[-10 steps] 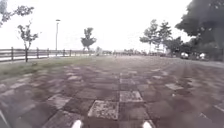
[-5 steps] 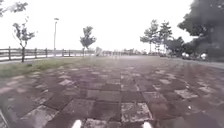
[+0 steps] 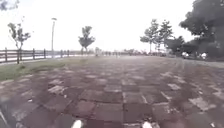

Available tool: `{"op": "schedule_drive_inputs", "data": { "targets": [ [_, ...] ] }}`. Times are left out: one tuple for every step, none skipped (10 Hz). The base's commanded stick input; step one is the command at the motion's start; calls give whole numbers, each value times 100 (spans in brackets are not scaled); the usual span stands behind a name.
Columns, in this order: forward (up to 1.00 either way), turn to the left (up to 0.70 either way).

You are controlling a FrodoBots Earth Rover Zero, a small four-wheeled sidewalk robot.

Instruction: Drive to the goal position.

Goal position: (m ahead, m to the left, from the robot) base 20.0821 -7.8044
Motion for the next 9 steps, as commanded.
{"op": "schedule_drive_inputs", "data": {
  "targets": [
    [85,0],
    [85,0],
    [85,0],
    [85,0],
    [85,0],
    [85,0],
    [85,0],
    [85,-34],
    [85,-34]
  ]
}}
